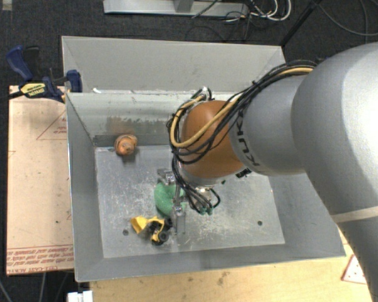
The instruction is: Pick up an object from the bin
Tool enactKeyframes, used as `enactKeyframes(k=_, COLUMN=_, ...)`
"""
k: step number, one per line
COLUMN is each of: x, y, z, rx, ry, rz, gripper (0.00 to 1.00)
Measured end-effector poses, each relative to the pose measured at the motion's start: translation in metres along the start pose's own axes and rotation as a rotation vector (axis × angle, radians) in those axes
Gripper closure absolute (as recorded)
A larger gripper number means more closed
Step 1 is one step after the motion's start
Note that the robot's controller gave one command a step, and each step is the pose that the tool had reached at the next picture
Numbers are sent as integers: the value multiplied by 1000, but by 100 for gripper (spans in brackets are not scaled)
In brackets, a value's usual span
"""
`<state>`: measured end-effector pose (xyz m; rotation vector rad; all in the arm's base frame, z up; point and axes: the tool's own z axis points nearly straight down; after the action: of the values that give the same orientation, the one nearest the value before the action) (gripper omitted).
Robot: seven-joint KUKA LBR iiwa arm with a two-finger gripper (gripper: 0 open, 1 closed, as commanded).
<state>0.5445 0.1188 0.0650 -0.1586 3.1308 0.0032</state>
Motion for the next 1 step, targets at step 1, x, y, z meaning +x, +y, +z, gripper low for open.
enactKeyframes(k=1, x=-14, y=16, z=-8, rx=-1, ry=-4, rz=-41, gripper=100)
